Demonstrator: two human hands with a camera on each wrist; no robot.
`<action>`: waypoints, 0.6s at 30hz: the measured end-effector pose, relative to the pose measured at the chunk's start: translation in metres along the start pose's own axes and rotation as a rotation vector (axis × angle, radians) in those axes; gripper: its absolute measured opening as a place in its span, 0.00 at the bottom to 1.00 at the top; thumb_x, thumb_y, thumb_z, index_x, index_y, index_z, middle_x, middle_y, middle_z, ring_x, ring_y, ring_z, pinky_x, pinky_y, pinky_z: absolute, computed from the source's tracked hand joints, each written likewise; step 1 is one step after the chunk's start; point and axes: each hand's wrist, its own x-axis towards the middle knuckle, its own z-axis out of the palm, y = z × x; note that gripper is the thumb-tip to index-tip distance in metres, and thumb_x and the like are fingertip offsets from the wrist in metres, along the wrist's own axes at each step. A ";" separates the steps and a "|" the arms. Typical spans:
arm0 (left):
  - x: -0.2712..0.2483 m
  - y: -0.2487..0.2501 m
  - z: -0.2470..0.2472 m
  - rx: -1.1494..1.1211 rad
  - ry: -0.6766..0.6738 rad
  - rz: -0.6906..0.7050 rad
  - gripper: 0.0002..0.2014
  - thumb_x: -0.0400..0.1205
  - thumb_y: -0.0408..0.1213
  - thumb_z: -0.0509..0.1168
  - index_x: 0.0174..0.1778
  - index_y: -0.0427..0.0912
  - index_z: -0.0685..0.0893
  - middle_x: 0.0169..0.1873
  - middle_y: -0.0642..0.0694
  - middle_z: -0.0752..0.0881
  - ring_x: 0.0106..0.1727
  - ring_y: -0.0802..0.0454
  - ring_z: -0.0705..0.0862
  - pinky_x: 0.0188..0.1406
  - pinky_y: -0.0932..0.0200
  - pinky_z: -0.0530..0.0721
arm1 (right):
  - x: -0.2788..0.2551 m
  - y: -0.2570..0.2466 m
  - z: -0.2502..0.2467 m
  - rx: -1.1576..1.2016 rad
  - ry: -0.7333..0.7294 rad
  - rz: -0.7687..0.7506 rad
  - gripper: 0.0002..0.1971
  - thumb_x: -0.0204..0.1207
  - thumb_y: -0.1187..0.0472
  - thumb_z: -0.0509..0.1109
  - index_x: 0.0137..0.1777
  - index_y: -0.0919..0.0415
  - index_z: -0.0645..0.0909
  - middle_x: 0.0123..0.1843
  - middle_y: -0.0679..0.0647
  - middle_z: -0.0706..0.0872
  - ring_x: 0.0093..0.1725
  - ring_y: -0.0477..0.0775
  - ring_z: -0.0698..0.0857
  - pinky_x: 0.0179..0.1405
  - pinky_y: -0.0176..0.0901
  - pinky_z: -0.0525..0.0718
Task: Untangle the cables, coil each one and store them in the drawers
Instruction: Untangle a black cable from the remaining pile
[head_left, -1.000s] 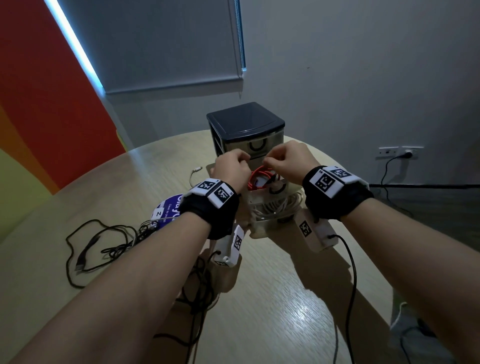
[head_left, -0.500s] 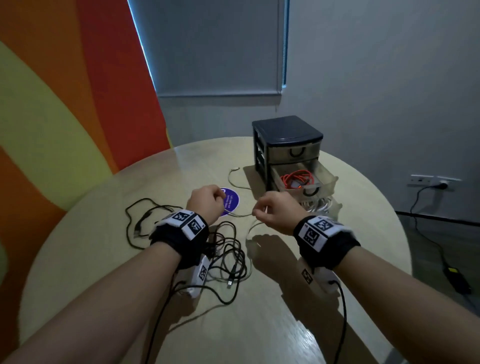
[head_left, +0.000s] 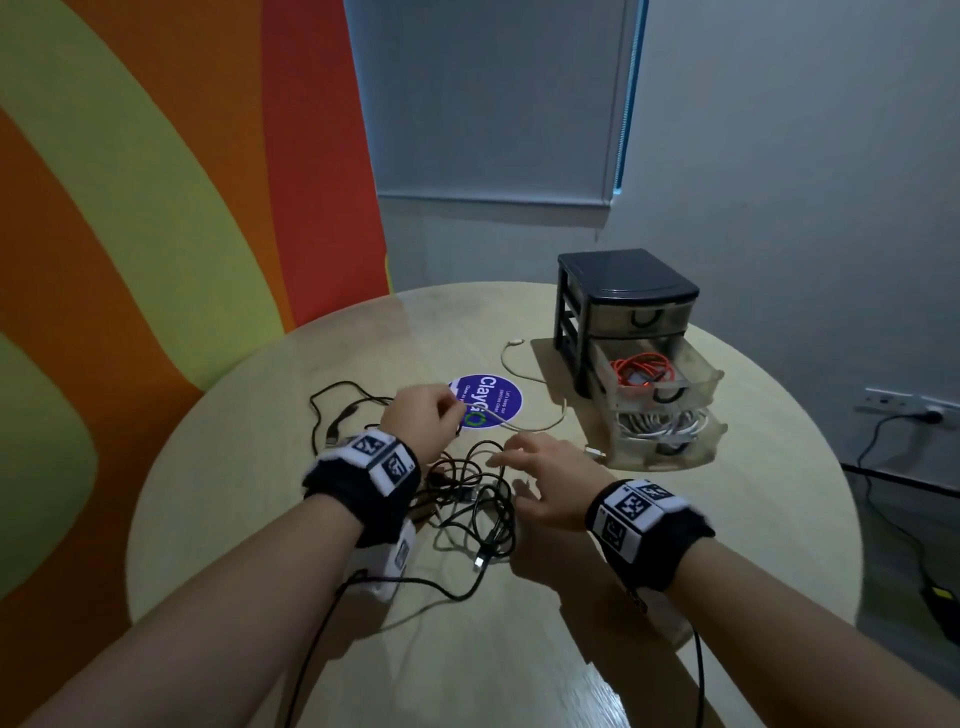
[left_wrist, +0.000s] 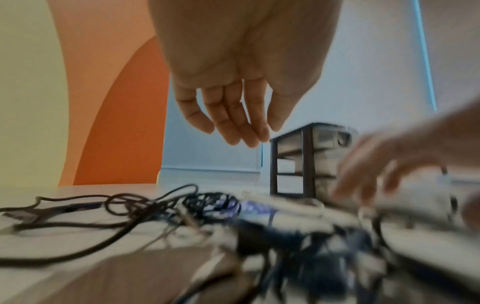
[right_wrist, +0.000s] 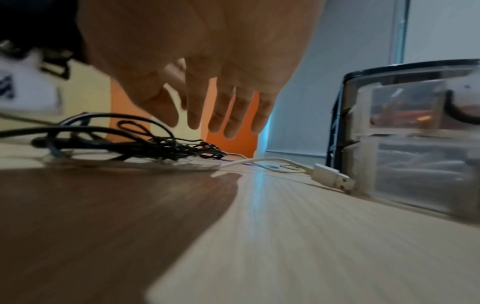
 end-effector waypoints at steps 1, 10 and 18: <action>0.005 0.004 -0.007 -0.077 0.051 -0.028 0.10 0.81 0.40 0.64 0.47 0.39 0.89 0.42 0.44 0.89 0.45 0.48 0.85 0.42 0.61 0.76 | 0.001 -0.003 0.000 0.007 -0.013 0.006 0.21 0.77 0.53 0.64 0.70 0.51 0.76 0.67 0.52 0.76 0.66 0.52 0.75 0.66 0.47 0.73; 0.006 0.013 -0.049 -0.187 -0.436 -0.109 0.04 0.77 0.39 0.69 0.44 0.44 0.88 0.34 0.50 0.87 0.31 0.58 0.81 0.27 0.66 0.73 | 0.015 -0.028 0.003 0.179 -0.192 0.236 0.21 0.72 0.46 0.73 0.58 0.61 0.83 0.55 0.56 0.82 0.53 0.51 0.78 0.55 0.45 0.78; -0.015 0.015 -0.033 -0.374 -0.199 -0.054 0.02 0.77 0.36 0.70 0.39 0.45 0.87 0.28 0.53 0.85 0.28 0.60 0.80 0.25 0.72 0.75 | 0.007 -0.022 -0.004 0.113 -0.085 0.206 0.11 0.76 0.62 0.68 0.55 0.67 0.80 0.59 0.61 0.79 0.57 0.58 0.78 0.50 0.40 0.73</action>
